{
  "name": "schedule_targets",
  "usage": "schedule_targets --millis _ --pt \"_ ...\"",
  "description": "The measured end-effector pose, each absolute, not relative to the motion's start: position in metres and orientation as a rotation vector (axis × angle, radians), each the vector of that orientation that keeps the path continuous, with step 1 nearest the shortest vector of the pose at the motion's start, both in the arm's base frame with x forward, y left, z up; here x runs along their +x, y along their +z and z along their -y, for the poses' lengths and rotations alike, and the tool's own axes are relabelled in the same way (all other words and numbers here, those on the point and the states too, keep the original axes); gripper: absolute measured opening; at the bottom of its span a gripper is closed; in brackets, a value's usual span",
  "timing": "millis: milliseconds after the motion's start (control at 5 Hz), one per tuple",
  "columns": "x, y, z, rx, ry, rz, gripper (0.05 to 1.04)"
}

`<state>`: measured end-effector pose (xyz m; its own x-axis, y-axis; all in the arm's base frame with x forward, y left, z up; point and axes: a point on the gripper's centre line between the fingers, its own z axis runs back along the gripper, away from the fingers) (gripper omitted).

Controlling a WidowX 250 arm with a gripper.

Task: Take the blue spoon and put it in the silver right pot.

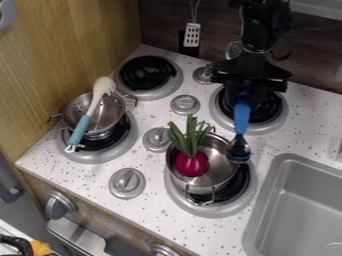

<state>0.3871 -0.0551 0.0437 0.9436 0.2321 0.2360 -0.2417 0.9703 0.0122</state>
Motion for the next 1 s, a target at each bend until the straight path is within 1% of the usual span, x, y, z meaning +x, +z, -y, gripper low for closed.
schedule_targets --millis 200,400,600,800,1000 --pt "0.3809 0.0412 0.0495 0.038 0.218 0.243 0.402" --pt "0.3731 0.0320 0.0491 0.039 0.191 0.227 0.402" --pt "0.3710 0.0315 0.0485 0.044 0.169 0.212 0.402" --pt "0.3749 0.0322 0.0473 0.039 0.147 0.235 0.402" --pt "0.3745 0.0313 0.0457 0.042 0.127 0.231 0.402"
